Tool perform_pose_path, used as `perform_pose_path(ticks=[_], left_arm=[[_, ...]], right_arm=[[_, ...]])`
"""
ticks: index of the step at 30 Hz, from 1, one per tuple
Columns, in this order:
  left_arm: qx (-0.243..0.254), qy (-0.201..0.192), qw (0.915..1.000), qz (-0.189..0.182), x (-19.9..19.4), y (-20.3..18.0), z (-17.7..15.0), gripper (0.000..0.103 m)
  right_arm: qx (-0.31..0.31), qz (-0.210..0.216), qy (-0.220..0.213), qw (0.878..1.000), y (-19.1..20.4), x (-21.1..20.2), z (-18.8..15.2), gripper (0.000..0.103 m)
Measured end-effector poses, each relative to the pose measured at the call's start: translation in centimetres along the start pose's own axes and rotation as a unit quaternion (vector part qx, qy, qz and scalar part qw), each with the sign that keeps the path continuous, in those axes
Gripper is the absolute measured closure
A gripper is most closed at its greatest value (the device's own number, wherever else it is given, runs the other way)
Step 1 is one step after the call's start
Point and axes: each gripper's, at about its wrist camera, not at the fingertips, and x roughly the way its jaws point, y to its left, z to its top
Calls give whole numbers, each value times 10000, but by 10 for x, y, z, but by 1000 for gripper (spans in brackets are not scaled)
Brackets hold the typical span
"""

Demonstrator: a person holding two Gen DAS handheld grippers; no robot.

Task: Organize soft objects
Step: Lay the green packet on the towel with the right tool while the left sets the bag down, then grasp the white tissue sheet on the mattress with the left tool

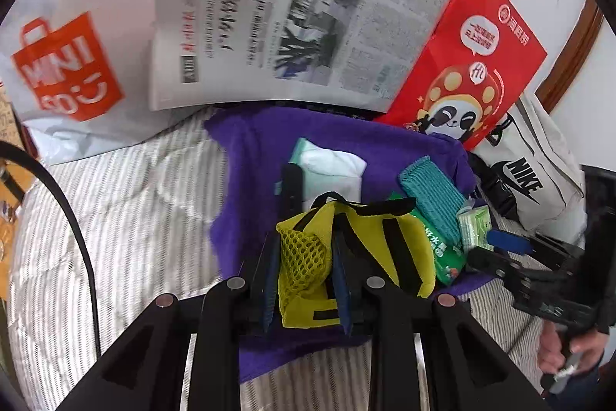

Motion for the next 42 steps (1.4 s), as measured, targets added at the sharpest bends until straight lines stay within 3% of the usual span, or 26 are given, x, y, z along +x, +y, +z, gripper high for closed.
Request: perform_pose_path(ticks=[5,8,16,20,33,42], left_arm=[[184,129,9997,-72,23,-21,-5,79],[281,251,9990,245,41,-29,-14,79],[245,395,9983,353,49,-31,-22,77],[332,667,9970,232,52,-36,-20,61],[138,603,9973,394,2,-30,-38,47],[406,671,9969,81,-40,-29,-98,37]], right_arm=[[260,12,-103,9996,-19,-29,-14,44],[384,-9,-165,9991,-33,-47,-26,44],[750,15,-194,9970,-44,-69,-60,44],[892,119,-172,9958,-47,-76,-79,43],[847,22,4,9964,-43,-89,-116,43],[616,121,45,9980,-22,-98,-135,43]])
